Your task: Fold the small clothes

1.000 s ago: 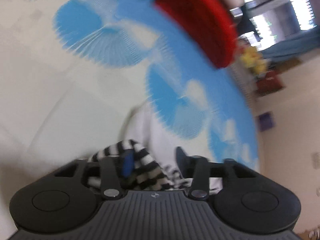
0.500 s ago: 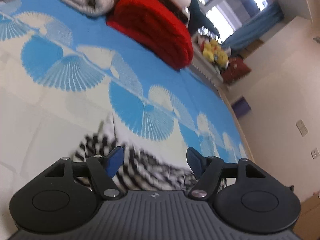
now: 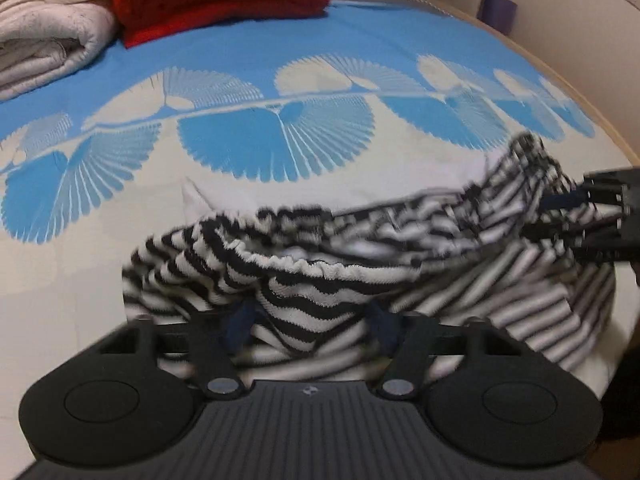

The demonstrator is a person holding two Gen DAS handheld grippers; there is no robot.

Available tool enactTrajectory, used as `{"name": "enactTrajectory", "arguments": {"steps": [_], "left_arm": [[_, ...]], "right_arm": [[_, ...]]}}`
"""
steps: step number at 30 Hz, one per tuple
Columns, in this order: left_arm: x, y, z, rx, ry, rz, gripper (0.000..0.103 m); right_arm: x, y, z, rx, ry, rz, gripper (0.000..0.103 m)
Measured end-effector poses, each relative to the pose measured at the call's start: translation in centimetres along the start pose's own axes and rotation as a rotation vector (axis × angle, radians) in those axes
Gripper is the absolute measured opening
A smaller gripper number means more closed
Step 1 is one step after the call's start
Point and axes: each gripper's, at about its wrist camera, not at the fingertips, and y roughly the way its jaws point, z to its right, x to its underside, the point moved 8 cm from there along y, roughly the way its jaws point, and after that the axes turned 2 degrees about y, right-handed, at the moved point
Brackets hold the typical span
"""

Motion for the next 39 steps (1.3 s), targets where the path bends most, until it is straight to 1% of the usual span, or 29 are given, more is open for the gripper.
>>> {"name": "enactTrajectory", "arguments": {"steps": [1, 2, 3, 4, 5, 7, 9, 11, 12, 13, 15, 16, 17, 18, 19, 20, 21, 22, 23, 24, 25, 27, 28, 29, 30, 33, 37, 38, 39], "left_arm": [[-0.5, 0.3, -0.4, -0.008, -0.014, 0.008, 0.016], [-1.1, 0.5, -0.9, -0.015, -0.035, 0.028, 0.009], [-2.0, 0.1, -1.3, -0.02, -0.056, 0.052, 0.007], [-2.8, -0.1, -1.7, -0.022, -0.083, 0.082, 0.004], [-3.7, -0.3, -2.1, -0.027, -0.109, 0.118, 0.004], [-5.7, -1.2, -3.0, -0.043, -0.16, 0.202, 0.004], [-7.3, -1.9, -3.5, -0.048, -0.204, 0.288, 0.004], [-8.4, -2.0, -3.6, -0.066, -0.223, 0.331, 0.004], [-8.8, -1.6, -3.7, -0.079, -0.23, 0.333, 0.004], [-9.1, -1.0, -3.8, -0.089, -0.242, 0.317, 0.004], [-8.8, 1.4, -4.1, -0.096, -0.274, 0.232, 0.005], [-8.3, 2.9, -4.1, -0.089, -0.295, 0.169, 0.01], [-7.6, 4.5, -4.1, -0.073, -0.314, 0.085, 0.024], [-6.8, 6.0, -4.1, -0.046, -0.329, 0.003, 0.03], [-6.2, 6.6, -4.1, -0.03, -0.336, -0.036, 0.036], [-6.2, 6.6, -4.5, -0.017, -0.353, -0.043, 0.039], [-6.6, 6.1, -5.0, -0.001, -0.375, -0.036, 0.042], [-6.9, 5.6, -5.5, 0.023, -0.396, -0.022, 0.048], [-7.2, 4.6, -6.2, 0.047, -0.423, 0.004, 0.054], [-7.6, 3.5, -7.1, 0.063, -0.45, 0.039, 0.057], [-7.8, 2.6, -7.8, 0.074, -0.47, 0.074, 0.06], [-7.4, 1.5, -9.3, 0.063, -0.503, 0.103, 0.061], [-7.2, 1.4, -9.8, 0.043, -0.509, 0.096, 0.061], [-6.7, 1.8, -10.1, 0.02, -0.503, 0.072, 0.061], [-6.5, 2.3, -10.2, 0.007, -0.489, 0.05, 0.061], [-5.8, 3.3, -10.0, -0.041, -0.432, 0.008, 0.063], [-5.5, 4.6, -10.0, -0.086, -0.418, -0.013, 0.064], [-5.2, 4.9, -10.1, -0.097, -0.414, -0.014, 0.063], [-5.1, 5.2, -10.2, -0.106, -0.406, -0.015, 0.063]], "right_arm": [[-0.3, 0.4, -0.1, 0.021, -0.025, 0.004, 0.048], [-0.6, 0.8, -0.2, 0.037, -0.045, 0.007, 0.046], [-1.0, 1.2, -0.2, 0.043, -0.044, 0.01, 0.03], [-1.4, 1.6, -0.1, 0.041, -0.036, 0.014, 0.018], [-1.9, 1.7, 0.0, 0.04, -0.032, 0.023, 0.002], [-3.5, 1.6, 0.6, 0.056, 0.002, 0.085, 0.0], [-5.6, 0.5, 2.1, 0.107, 0.086, 0.208, 0.0], [-7.7, -1.3, 3.1, 0.163, 0.13, 0.354, 0.0], [-8.4, -1.8, 3.2, 0.182, 0.13, 0.402, 0.0], [-8.9, -1.9, 3.2, 0.205, 0.124, 0.426, 0.0], [-9.1, -0.5, 3.2, 0.224, 0.121, 0.396, 0.0], [-9.0, 0.7, 3.3, 0.233, 0.122, 0.361, 0.0], [-8.7, 1.9, 3.3, 0.242, 0.116, 0.315, 0.002], [-8.3, 3.6, 3.2, 0.234, 0.105, 0.25, 0.002], [-7.4, 5.4, 3.1, 0.21, 0.095, 0.162, 0.002], [-6.5, 6.7, 3.3, 0.199, 0.099, 0.09, 0.003], [-5.7, 7.5, 3.7, 0.193, 0.111, 0.041, 0.005], [-5.4, 7.8, 3.9, 0.176, 0.119, 0.009, 0.005], [-5.4, 7.4, 4.3, 0.152, 0.127, -0.002, 0.005], [-5.5, 6.5, 4.8, 0.136, 0.138, 0.008, 0.009], [-5.9, 5.3, 5.4, 0.117, 0.156, 0.034, 0.016], [-6.7, 2.3, 6.8, 0.072, 0.189, 0.126, 0.045], [-6.7, 0.7, 7.8, 0.076, 0.197, 0.184, 0.051], [-6.5, -0.2, 8.8, 0.099, 0.198, 0.213, 0.057], [-6.2, -0.6, 9.8, 0.126, 0.199, 0.218, 0.058], [-4.2, 0.6, 12.5, 0.179, 0.228, 0.125, 0.058], [-3.0, 2.4, 12.9, 0.176, 0.195, 0.071, 0.058], [-2.9, 2.9, 12.7, 0.178, 0.185, 0.062, 0.057], [-2.8, 3.5, 12.5, 0.172, 0.175, 0.053, 0.054]]}}
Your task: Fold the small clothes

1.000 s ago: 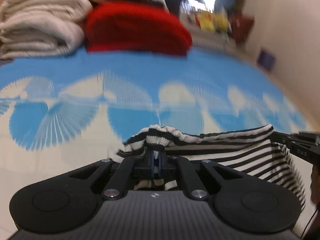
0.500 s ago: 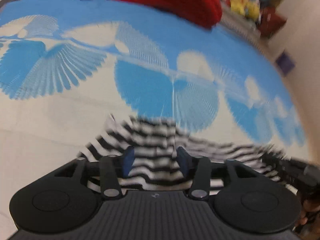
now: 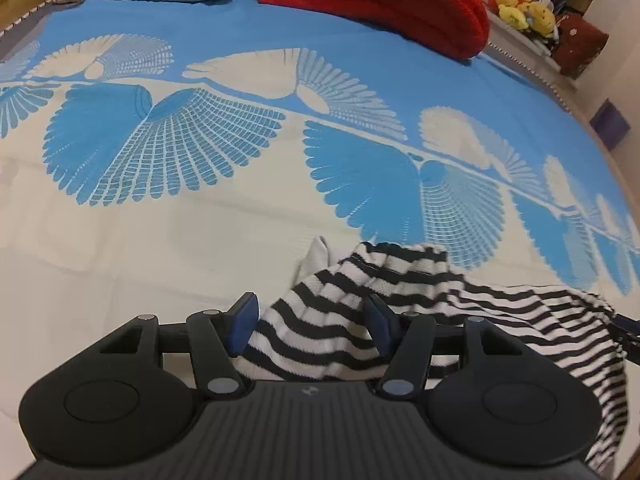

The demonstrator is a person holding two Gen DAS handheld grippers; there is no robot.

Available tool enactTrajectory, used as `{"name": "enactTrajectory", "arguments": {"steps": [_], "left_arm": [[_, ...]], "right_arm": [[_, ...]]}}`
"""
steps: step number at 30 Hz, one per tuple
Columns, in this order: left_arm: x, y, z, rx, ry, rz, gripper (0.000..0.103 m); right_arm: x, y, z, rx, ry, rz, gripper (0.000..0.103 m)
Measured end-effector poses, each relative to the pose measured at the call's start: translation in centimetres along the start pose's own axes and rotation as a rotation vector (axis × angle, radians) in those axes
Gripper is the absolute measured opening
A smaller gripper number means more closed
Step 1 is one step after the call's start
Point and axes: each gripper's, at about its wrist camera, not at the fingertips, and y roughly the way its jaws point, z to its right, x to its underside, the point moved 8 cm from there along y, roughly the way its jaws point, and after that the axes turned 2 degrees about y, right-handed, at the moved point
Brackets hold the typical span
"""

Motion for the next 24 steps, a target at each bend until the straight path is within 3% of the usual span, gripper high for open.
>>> {"name": "enactTrajectory", "arguments": {"steps": [1, 3, 4, 6, 9, 10, 12, 14, 15, 16, 17, 19, 21, 24], "left_arm": [[0.1, 0.3, 0.1, -0.003, 0.008, 0.001, 0.062], [0.2, 0.8, 0.3, 0.018, 0.026, 0.002, 0.035], [0.1, 0.8, 0.5, 0.035, 0.033, 0.0, 0.003], [-0.9, -0.2, 0.3, 0.022, 0.031, 0.062, 0.004], [-2.5, -2.0, 0.1, -0.006, 0.021, 0.192, 0.004], [-2.4, -1.8, 0.0, -0.055, 0.046, 0.195, 0.004], [-1.3, 0.1, -0.2, -0.093, 0.067, 0.116, 0.004], [0.1, 1.9, -0.4, -0.056, 0.032, 0.0, 0.007], [0.3, 1.8, -0.5, -0.058, 0.032, -0.008, 0.009], [0.0, 1.0, -0.5, -0.069, 0.04, 0.004, 0.018], [-0.4, -0.1, -0.6, -0.072, 0.034, 0.022, 0.034], [-1.0, -3.3, -1.0, -0.023, -0.023, 0.071, 0.048], [-0.9, -5.9, -1.6, 0.022, -0.073, 0.057, 0.048], [-0.6, -9.5, -2.7, 0.027, -0.15, 0.025, 0.048]], "right_arm": [[0.2, 0.1, -0.3, -0.006, -0.01, -0.008, 0.052], [0.2, 0.2, -0.9, -0.035, -0.026, -0.017, 0.016], [-0.2, 0.0, -1.0, -0.05, -0.026, -0.014, 0.01], [-1.5, -0.8, -0.5, -0.023, 0.002, 0.051, 0.004], [-4.4, -3.0, 1.9, 0.03, 0.178, 0.209, 0.004], [-4.8, -3.2, 2.4, 0.051, 0.211, 0.236, 0.003], [-4.7, -2.1, 2.4, 0.118, 0.193, 0.218, 0.0], [-3.6, 0.3, 2.0, 0.13, 0.172, 0.127, 0.0], [-2.8, 1.4, 1.9, 0.129, 0.174, 0.07, 0.0], [-2.0, 2.4, 1.8, 0.121, 0.184, 0.012, 0.0], [-1.5, 2.5, 1.8, 0.114, 0.2, -0.012, 0.0], [-1.7, 0.8, 2.5, 0.124, 0.242, 0.025, 0.001], [-2.2, -2.3, 3.4, 0.095, 0.3, 0.082, 0.008], [-1.5, -6.5, 4.7, 0.047, 0.377, 0.075, 0.021]]}}
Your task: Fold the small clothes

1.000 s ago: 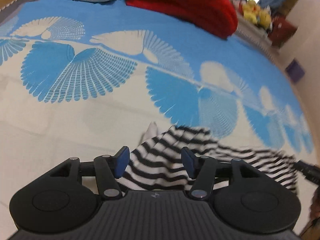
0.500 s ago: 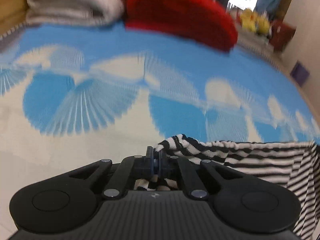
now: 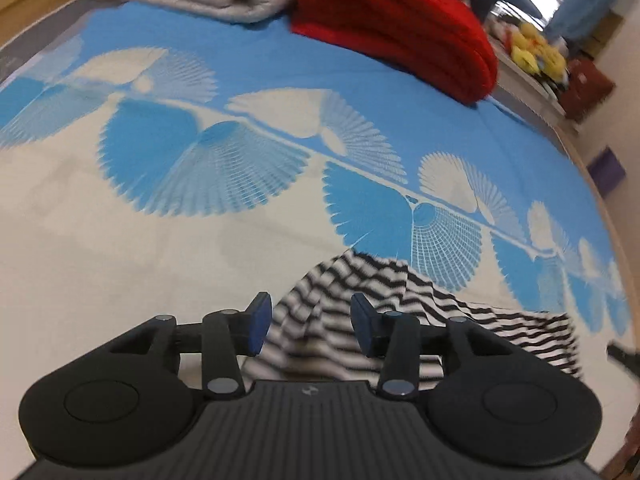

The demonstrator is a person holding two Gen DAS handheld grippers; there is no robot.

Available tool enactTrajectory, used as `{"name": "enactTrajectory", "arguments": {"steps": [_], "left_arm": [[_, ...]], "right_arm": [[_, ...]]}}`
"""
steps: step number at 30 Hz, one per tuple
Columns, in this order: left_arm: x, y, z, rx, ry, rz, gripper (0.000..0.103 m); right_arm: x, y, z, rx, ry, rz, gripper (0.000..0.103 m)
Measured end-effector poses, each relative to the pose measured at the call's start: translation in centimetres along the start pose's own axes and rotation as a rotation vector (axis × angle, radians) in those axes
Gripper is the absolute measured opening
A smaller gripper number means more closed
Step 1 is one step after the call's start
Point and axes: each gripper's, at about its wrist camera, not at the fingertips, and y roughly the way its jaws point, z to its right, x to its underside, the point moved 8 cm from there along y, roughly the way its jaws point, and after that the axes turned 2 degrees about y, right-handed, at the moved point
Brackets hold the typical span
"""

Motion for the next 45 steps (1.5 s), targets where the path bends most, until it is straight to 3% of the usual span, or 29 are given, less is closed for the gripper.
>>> {"name": "enactTrajectory", "arguments": {"steps": [4, 6, 9, 11, 13, 18, 19, 21, 22, 24, 27, 29, 30, 33, 35, 36, 38, 40, 43, 45], "left_arm": [[3.4, -4.1, -1.3, 0.067, -0.058, -0.02, 0.05], [6.0, -4.5, -2.5, 0.072, -0.096, -0.044, 0.05], [9.9, -2.7, -4.5, 0.038, -0.133, -0.119, 0.05], [11.6, -1.5, -5.5, 0.002, -0.146, -0.204, 0.05], [11.8, -1.0, -5.9, 0.001, -0.152, -0.2, 0.05], [13.7, 0.7, -6.0, 0.006, -0.14, -0.29, 0.05], [14.0, 0.8, -5.6, 0.014, -0.117, -0.298, 0.048], [14.3, 0.8, -4.4, 0.035, -0.023, -0.298, 0.022], [14.3, 0.7, -4.0, 0.029, 0.027, -0.288, 0.002], [13.5, -0.6, -4.5, 0.017, 0.046, -0.219, 0.002], [12.1, -4.1, -5.6, 0.029, -0.019, -0.089, 0.001], [12.9, -5.0, -6.1, 0.0, -0.011, -0.099, 0.002], [13.9, -4.6, -6.3, -0.023, 0.004, -0.144, 0.002], [16.3, -2.8, -5.8, -0.084, 0.091, -0.282, 0.003], [16.0, -2.9, -5.9, -0.164, 0.116, -0.266, 0.003], [15.0, -3.7, -5.6, -0.183, 0.135, -0.206, 0.004], [13.2, -5.7, -3.8, -0.12, 0.154, -0.074, 0.012], [12.9, -6.4, -1.8, 0.03, 0.137, -0.044, 0.015], [14.3, -4.9, 1.1, 0.186, 0.136, -0.141, 0.021], [15.5, -3.3, 2.6, 0.19, 0.197, -0.219, 0.032]], "right_arm": [[2.1, -5.7, 1.1, -0.078, 0.045, -0.04, 0.031], [4.2, -6.9, 2.0, -0.067, 0.061, -0.078, 0.045], [7.8, -6.1, 3.4, -0.047, 0.13, -0.16, 0.046], [10.7, -4.6, 4.8, -0.017, 0.222, -0.264, 0.046], [12.0, -4.3, 5.7, 0.016, 0.296, -0.286, 0.045], [13.6, -3.8, 4.8, 0.025, 0.171, -0.325, 0.045], [14.1, -3.5, 4.9, 0.017, 0.172, -0.347, 0.045], [14.4, -3.4, 4.8, 0.027, 0.163, -0.354, 0.045], [14.4, -3.3, 4.8, 0.023, 0.154, -0.354, 0.042], [14.2, -3.2, 4.4, -0.003, 0.148, -0.349, 0.008], [12.4, -4.5, 4.7, -0.021, 0.186, -0.256, 0.005], [10.7, -6.5, 5.7, -0.056, 0.269, -0.16, 0.004], [10.4, -7.2, 6.0, -0.057, 0.273, -0.138, 0.004], [12.1, -5.9, 6.6, 0.009, 0.231, -0.233, 0.004], [13.5, -4.3, 6.7, 0.058, 0.2, -0.317, 0.005], [13.9, -4.0, 6.5, 0.065, 0.182, -0.34, 0.006], [13.4, -4.1, 6.3, 0.097, 0.149, -0.317, 0.007], [12.0, -5.4, 5.8, 0.133, 0.098, -0.216, 0.011], [10.6, -6.4, 3.8, 0.01, 0.062, -0.134, 0.011], [11.3, -5.4, 2.0, -0.103, 0.048, -0.2, 0.012]]}}
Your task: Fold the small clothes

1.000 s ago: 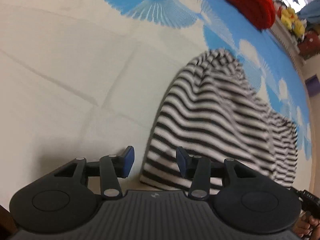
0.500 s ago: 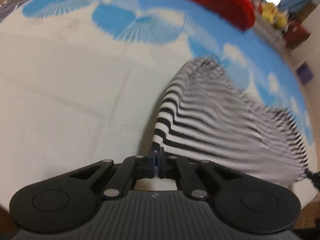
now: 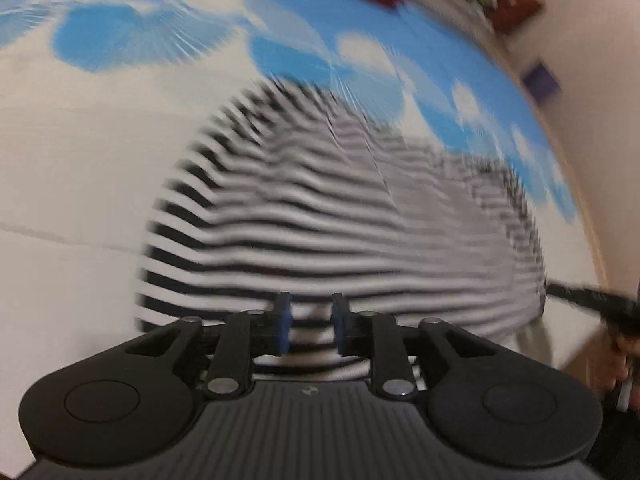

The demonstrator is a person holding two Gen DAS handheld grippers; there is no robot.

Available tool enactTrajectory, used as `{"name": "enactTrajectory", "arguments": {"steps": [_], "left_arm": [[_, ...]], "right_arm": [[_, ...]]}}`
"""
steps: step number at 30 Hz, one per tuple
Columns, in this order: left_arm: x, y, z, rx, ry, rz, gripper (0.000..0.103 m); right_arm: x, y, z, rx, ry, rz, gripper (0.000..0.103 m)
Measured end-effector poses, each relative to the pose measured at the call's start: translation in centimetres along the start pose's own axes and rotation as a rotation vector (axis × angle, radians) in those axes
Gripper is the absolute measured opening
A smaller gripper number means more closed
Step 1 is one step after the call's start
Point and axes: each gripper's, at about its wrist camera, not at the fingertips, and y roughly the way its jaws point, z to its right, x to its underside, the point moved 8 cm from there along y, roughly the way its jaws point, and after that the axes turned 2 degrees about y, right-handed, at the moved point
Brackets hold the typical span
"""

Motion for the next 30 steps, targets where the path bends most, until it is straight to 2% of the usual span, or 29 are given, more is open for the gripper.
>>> {"name": "enactTrajectory", "arguments": {"steps": [1, 3, 4, 5, 8, 11, 13, 14, 17, 19, 22, 23, 24, 25, 28, 30], "left_arm": [[0.4, 1.4, 0.6, -0.037, 0.025, -0.041, 0.041], [1.4, 3.6, -0.1, -0.162, 0.062, -0.144, 0.043], [1.5, 3.9, -0.2, -0.179, 0.059, -0.157, 0.044], [1.1, 3.8, -0.3, -0.18, 0.046, -0.147, 0.044], [-1.1, 1.9, 0.6, -0.154, 0.025, -0.018, 0.044], [-3.0, 1.0, 1.9, -0.102, -0.005, 0.076, 0.044], [-4.0, 1.2, 1.8, -0.098, -0.028, 0.094, 0.044], [-4.1, 1.2, 1.8, -0.098, -0.032, 0.098, 0.044], [-6.0, 2.3, 2.2, -0.087, -0.041, 0.111, 0.044], [-6.4, 2.7, 2.2, -0.075, -0.045, 0.117, 0.044], [-6.6, 2.8, 2.2, -0.07, -0.049, 0.114, 0.044], [-6.8, 2.9, 2.1, -0.071, -0.047, 0.114, 0.044], [-7.1, 2.9, 2.2, -0.07, -0.045, 0.118, 0.044], [-7.2, 2.9, 2.3, -0.067, -0.044, 0.121, 0.044], [-7.7, 3.7, 2.3, -0.072, -0.037, 0.115, 0.044], [-7.7, 4.8, 1.7, -0.104, -0.037, 0.081, 0.044]], "right_arm": [[0.5, 0.9, -0.4, -0.014, -0.01, -0.046, 0.012], [1.9, 3.2, -0.3, 0.048, -0.056, -0.153, 0.012], [2.9, 4.4, 0.2, 0.105, -0.095, -0.217, 0.011], [3.1, 5.0, 0.2, 0.121, -0.118, -0.232, 0.009], [1.2, 4.6, -0.8, 0.118, -0.105, -0.167, 0.012], [-1.4, 3.9, -2.4, 0.031, -0.072, -0.044, 0.013], [-3.8, 4.2, -3.6, 0.031, -0.108, 0.049, 0.022], [-4.7, 4.3, -3.9, 0.046, -0.13, 0.082, 0.029], [-7.4, 6.1, -5.3, 0.077, -0.188, 0.151, 0.04], [-8.3, 7.7, -6.4, 0.101, -0.239, 0.154, 0.045], [-7.9, 10.3, -7.5, 0.17, -0.364, 0.117, 0.044], [-7.7, 11.0, -7.6, 0.187, -0.397, 0.105, 0.037], [-7.9, 11.6, -7.8, 0.2, -0.42, 0.101, 0.01], [-8.2, 11.9, -7.9, 0.209, -0.422, 0.105, 0.003], [-10.9, 11.4, -6.2, 0.256, -0.276, 0.205, 0.003], [-11.6, 12.0, -4.8, 0.263, -0.186, 0.19, 0.003]]}}
